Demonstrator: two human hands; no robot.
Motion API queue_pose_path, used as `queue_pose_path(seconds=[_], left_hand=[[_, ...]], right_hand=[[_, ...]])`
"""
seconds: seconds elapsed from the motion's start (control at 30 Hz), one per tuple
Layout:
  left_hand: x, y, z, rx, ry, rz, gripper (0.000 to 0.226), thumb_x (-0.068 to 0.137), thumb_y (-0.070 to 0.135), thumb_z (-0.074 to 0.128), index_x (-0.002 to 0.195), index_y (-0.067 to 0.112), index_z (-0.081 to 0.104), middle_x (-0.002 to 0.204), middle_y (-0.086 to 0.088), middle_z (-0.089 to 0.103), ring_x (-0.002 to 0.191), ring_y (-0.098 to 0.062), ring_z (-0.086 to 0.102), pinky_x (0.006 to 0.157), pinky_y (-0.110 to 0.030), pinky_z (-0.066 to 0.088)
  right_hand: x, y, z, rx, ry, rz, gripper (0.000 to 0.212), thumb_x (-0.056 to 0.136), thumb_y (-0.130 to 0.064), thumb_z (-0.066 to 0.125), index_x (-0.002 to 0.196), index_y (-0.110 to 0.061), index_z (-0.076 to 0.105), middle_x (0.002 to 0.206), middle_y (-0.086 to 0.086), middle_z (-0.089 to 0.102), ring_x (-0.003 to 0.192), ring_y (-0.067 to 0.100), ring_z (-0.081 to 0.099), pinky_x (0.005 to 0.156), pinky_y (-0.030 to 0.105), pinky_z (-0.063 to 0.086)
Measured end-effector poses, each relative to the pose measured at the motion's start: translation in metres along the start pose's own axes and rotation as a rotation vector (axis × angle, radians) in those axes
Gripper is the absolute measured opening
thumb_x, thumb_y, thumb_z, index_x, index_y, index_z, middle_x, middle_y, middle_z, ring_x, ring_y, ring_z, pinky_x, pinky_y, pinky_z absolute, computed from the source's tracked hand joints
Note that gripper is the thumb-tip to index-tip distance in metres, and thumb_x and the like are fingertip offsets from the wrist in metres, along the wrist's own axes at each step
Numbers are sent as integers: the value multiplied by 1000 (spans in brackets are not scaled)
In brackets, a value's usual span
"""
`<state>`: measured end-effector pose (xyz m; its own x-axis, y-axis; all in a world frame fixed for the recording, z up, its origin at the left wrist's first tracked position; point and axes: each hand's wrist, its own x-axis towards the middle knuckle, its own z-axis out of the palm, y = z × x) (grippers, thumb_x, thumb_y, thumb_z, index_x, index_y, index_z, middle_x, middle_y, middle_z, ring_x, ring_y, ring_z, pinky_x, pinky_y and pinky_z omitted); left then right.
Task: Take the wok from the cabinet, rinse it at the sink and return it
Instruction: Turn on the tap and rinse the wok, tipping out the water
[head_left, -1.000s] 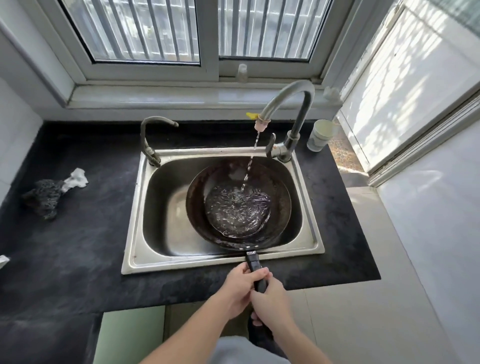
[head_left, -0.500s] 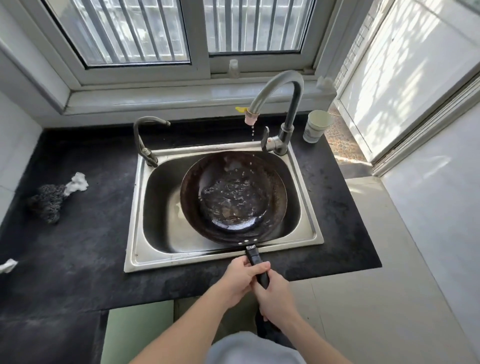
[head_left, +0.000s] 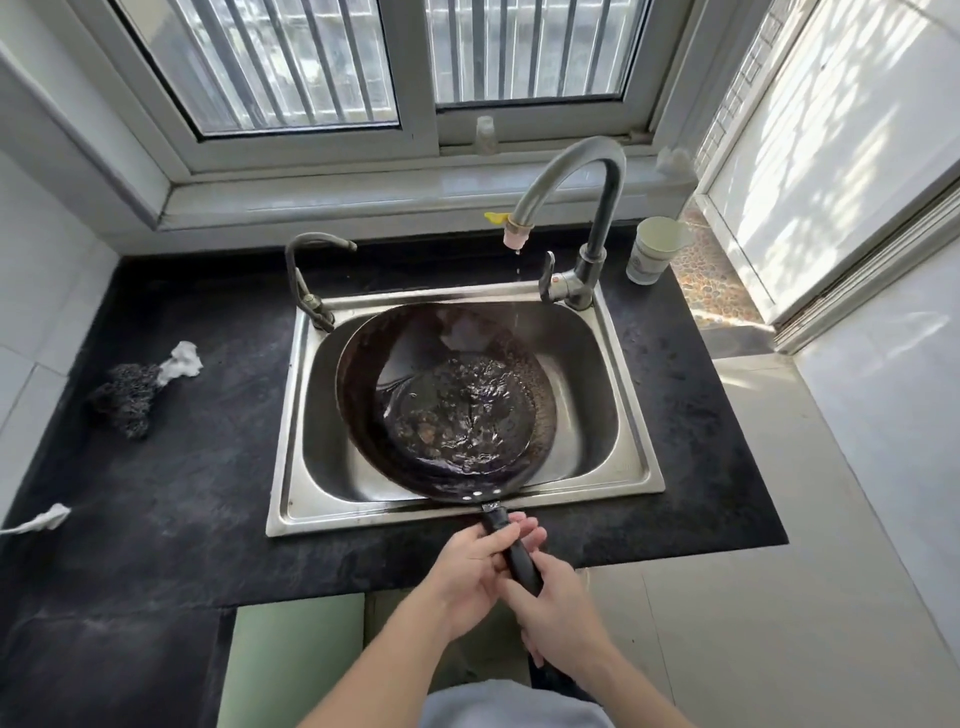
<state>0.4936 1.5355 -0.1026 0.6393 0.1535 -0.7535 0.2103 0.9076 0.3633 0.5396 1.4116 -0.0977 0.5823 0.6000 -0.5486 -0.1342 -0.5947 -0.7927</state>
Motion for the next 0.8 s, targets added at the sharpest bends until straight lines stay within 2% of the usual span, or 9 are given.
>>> queue_pose_path(seconds=[0.17, 0.27, 0.37, 0.43, 0.5, 0.57, 0.67, 0.8], left_hand=[[-4, -5, -6, 136, 85, 103, 12, 93, -1, 60, 105, -4, 60, 83, -13, 73, 88, -24, 74, 71, -32, 60], [-4, -8, -7, 168, 113, 148, 8, 91, -1, 63, 99, -1, 63, 81, -12, 72, 86, -24, 73, 73, -33, 60], [-5, -10, -7, 156, 134, 161, 12, 90, 0, 65, 102, -3, 64, 85, -15, 72, 86, -24, 73, 74, -32, 59], [-4, -13, -7, 130, 149, 157, 16, 90, -2, 65, 106, -4, 63, 87, -17, 72, 86, -24, 72, 71, -30, 59], [-4, -16, -8, 108, 149, 155, 18, 89, -3, 65, 108, -4, 62, 90, -19, 71, 86, -25, 72, 68, -28, 59], [-3, -17, -8, 101, 154, 165, 20, 89, -2, 66, 108, -5, 62, 91, -21, 70, 86, -25, 72, 68, -27, 59], [-3, -14, -5, 120, 194, 176, 20, 91, 3, 66, 108, -8, 64, 89, -20, 73, 83, -24, 72, 65, -26, 58], [-1, -12, -7, 139, 235, 191, 25, 90, 8, 68, 109, -8, 67, 87, -17, 75, 80, -23, 72, 66, -28, 57]], right_hand=[[-2, -1, 1, 55, -62, 29, 21, 84, -30, 65, 88, -9, 65, 50, 3, 56, 36, 22, 51, 37, 30, 40], [-4, -3, 2, 75, -90, 33, 21, 87, -28, 65, 90, -6, 64, 51, 2, 55, 35, 20, 49, 35, 28, 38], [-4, -4, 3, -8, -39, 14, 15, 90, -29, 65, 93, -14, 64, 60, 1, 64, 39, 19, 56, 36, 29, 44], [-5, 1, 4, -140, 62, -22, 13, 90, -30, 67, 100, -21, 64, 74, -6, 68, 53, 14, 64, 46, 21, 48], [-6, 8, 5, -229, 115, -63, 24, 90, -33, 67, 111, -23, 63, 87, -11, 69, 76, 11, 68, 64, 20, 52], [-8, 10, 8, -314, 134, -76, 28, 93, -37, 60, 118, -26, 59, 101, -10, 70, 96, 14, 67, 80, 30, 52], [-8, 4, 12, -427, 200, -75, 22, 97, -44, 49, 112, -29, 56, 104, -7, 68, 100, 19, 64, 75, 34, 47], [-4, 2, 15, -377, 230, -99, 24, 94, -43, 58, 109, -24, 59, 95, -4, 71, 88, 17, 65, 67, 27, 43]])
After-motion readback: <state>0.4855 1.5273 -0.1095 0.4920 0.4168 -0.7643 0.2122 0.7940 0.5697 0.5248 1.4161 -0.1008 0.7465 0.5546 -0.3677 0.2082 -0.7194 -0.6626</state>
